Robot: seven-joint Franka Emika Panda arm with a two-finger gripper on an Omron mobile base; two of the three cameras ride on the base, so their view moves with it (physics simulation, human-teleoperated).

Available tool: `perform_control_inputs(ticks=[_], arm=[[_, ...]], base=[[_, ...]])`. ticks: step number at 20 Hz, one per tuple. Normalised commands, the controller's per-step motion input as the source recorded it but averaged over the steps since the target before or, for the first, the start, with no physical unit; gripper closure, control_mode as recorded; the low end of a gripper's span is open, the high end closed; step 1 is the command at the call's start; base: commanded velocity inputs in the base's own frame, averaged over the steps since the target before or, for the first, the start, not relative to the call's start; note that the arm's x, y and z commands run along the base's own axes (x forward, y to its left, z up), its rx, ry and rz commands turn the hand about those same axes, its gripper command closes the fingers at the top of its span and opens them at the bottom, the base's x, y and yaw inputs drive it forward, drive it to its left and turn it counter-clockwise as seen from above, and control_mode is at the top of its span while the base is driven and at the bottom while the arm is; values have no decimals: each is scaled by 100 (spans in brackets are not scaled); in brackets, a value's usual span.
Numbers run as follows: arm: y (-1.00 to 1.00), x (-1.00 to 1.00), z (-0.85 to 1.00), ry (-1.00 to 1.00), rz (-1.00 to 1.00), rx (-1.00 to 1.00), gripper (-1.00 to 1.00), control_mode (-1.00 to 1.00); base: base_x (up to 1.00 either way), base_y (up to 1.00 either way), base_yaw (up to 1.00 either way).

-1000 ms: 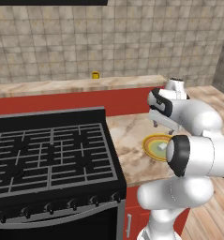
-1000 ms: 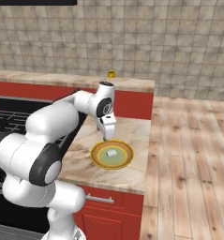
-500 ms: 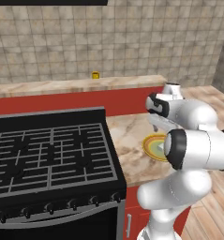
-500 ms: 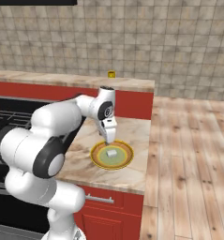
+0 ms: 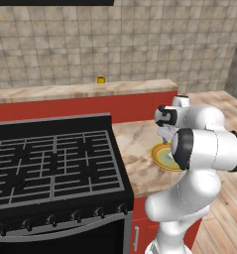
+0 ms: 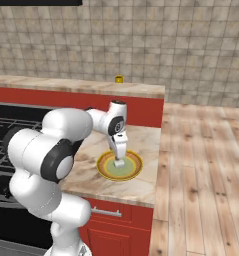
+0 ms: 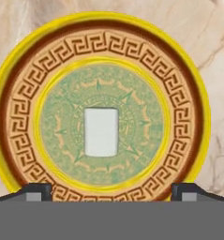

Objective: Pick up the marshmallow and place it in the cup of hot chocolate on the dining counter.

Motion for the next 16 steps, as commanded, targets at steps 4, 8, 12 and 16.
perform_control_inputs(ticks=[4, 8, 12, 16], arm=[[-16, 25, -36, 0, -4, 0, -100, -100], [-12, 22, -28, 2, -4, 0, -100, -100], [-7, 14, -24, 2, -3, 0, -100, -100], [0, 2, -18, 1, -1, 0, -100, -100]], base=[[0, 0, 0], [0, 0, 0], [0, 0, 0], [0, 0, 0]])
